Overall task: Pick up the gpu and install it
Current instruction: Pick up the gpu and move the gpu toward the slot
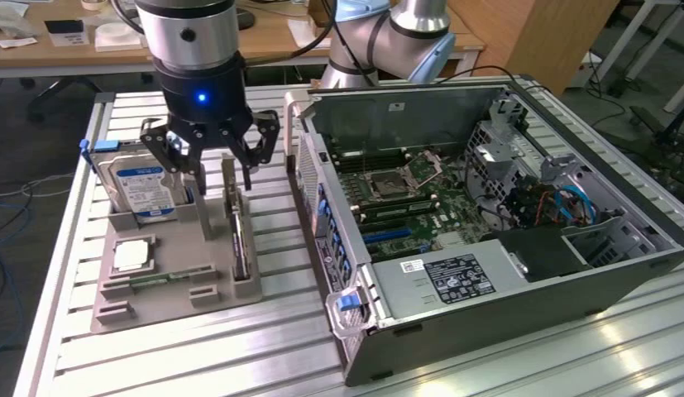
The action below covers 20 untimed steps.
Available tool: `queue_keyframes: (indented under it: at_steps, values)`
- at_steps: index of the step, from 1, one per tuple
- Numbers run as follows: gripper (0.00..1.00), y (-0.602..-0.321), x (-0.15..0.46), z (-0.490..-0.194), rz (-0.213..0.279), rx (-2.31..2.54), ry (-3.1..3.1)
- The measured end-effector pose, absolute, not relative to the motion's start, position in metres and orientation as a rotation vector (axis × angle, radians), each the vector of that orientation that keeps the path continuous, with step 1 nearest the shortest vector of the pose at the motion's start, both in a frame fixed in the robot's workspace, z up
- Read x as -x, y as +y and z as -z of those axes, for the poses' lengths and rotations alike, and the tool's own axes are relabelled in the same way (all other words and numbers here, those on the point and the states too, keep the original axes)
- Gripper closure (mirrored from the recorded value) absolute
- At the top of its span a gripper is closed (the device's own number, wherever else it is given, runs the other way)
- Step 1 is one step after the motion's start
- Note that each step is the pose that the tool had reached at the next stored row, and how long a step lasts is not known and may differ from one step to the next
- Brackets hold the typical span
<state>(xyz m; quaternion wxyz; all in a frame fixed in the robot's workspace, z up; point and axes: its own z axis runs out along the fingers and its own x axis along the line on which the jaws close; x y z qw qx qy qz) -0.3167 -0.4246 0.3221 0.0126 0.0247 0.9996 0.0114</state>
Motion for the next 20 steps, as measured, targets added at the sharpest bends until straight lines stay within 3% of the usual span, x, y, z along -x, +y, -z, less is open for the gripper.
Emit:
queue_keyframes:
  at_steps: [20]
  values:
    - [0.41,-0.423,0.315,-0.307,-0.029,-0.062,3.127]
